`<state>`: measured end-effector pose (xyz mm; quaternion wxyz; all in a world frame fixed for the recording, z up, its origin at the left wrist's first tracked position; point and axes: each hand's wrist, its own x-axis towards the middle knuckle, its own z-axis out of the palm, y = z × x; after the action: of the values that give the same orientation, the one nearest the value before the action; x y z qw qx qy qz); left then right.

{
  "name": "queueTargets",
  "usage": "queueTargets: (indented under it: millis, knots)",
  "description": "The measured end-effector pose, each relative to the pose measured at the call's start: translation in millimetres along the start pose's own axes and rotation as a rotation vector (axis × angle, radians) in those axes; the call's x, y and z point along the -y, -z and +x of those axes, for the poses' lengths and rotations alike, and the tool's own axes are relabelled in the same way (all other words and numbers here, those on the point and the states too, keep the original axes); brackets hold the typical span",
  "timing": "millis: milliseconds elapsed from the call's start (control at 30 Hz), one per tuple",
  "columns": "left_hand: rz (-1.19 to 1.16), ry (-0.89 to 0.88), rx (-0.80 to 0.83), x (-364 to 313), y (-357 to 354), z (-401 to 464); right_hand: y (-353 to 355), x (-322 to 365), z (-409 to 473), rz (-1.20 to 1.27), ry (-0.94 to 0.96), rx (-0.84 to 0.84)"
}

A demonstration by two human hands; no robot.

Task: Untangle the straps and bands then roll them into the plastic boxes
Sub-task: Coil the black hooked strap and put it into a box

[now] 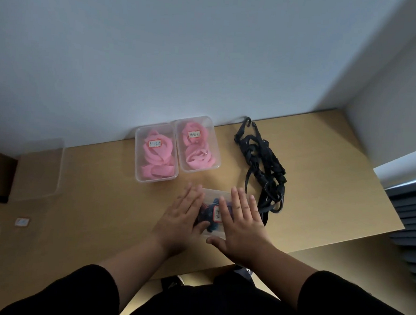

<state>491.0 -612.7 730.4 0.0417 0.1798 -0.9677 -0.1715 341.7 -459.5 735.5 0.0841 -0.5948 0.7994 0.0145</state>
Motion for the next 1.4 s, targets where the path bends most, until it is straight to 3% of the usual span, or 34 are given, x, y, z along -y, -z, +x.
queueTargets:
  millis: [200,300,567,967,1200,1400]
  knots:
    - [0.216,-0.206,0.089,15.6,5.1,-17.5,-8.3,-10.7,-4.5,-0.095,0.192,-0.089]
    - [0.253,-0.289,0.06,18.8,5.3,-17.4,-18.6,-22.2,-13.2,-0.168,0.296,-0.164]
    - [0.293,-0.242,-0.049,14.6,-13.1,-24.9,-26.0,-20.3,-20.9,-0.188,0.284,-0.284]
    - [0.225,-0.199,0.144,10.7,-2.2,-19.1,-11.3,-12.5,-18.4,-0.058,0.158,-0.122]
    - [0.157,0.031,0.212,-5.2,20.7,1.9,9.8,-12.8,-1.0,0.039,0.084,-0.103]
    - [0.229,-0.093,0.189,-6.1,5.6,10.4,0.8,-17.3,0.2,-0.043,0.126,-0.041]
